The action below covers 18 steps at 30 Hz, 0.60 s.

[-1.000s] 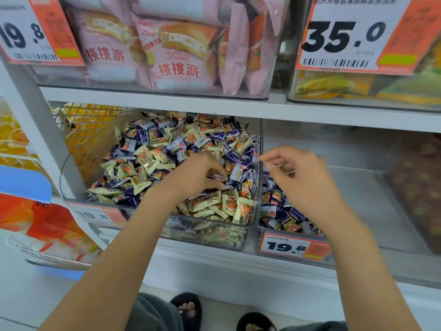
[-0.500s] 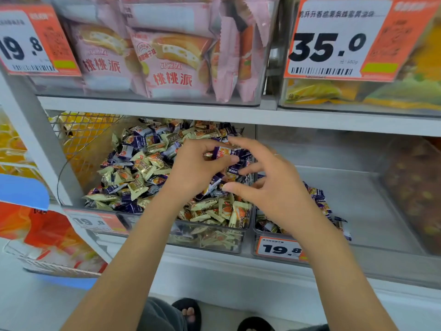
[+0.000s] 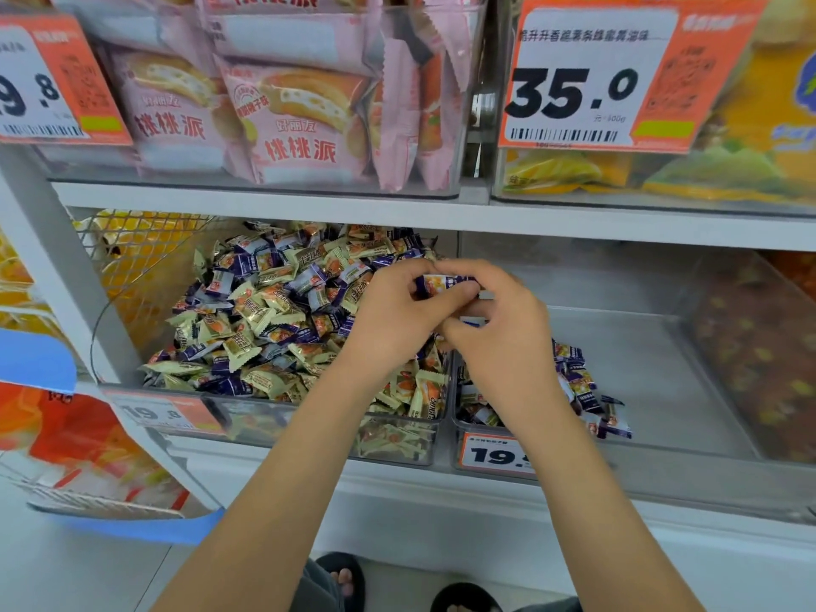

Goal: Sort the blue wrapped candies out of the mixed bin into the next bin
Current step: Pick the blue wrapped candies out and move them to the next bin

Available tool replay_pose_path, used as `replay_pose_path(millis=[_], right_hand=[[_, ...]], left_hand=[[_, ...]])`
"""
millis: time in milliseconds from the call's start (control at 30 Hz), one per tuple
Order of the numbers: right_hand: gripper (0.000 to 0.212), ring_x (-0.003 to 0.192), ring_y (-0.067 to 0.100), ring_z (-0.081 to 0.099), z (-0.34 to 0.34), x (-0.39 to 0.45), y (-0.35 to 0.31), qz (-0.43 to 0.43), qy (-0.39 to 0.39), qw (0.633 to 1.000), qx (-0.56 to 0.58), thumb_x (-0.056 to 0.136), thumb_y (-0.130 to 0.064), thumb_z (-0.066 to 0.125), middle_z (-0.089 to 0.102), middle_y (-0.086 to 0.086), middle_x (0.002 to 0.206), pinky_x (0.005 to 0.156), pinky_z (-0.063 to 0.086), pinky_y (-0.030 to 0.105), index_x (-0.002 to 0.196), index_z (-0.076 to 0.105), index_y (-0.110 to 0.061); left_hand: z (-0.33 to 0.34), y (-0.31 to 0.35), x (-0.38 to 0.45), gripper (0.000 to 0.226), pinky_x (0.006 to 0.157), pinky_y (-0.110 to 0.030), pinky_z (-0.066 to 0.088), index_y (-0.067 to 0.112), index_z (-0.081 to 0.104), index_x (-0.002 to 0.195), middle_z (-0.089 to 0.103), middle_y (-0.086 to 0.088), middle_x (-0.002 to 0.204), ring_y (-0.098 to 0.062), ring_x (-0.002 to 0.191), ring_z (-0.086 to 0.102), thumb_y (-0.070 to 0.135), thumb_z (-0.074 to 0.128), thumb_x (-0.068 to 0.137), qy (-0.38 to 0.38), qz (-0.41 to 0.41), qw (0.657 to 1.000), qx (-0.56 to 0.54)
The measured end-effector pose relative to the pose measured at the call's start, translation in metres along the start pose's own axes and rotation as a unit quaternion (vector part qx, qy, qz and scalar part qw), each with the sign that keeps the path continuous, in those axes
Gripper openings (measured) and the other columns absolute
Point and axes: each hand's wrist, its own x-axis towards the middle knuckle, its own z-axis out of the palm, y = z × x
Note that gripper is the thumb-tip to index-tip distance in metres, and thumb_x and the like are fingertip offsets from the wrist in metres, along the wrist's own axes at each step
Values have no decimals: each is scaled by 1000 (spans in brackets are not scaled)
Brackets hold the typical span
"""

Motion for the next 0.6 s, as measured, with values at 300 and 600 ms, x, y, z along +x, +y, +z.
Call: replay_pose_path(millis=[300,600], right_hand=[[19,78,4,64,-10,3,10,-24,58,998,20,78,-1,71,67,-2,99,71,46,7,85,73,-19],[39,96,-1,55,-22,2,18,-98,-56,992,-53,77,1,70,53,-14,104,80,47,10,102,67,-28]], left_hand=[[-21,-2,1,53,97,-27,47,6,49,130,54,-11,131,-18,120,54,-21,45,84,-215,-92,943,-235],[-12,7,-3,68,83,-17,51,11,27,145,62,-6,122,-8,105,63,-1,59,86,-169,-68,978,-100]])
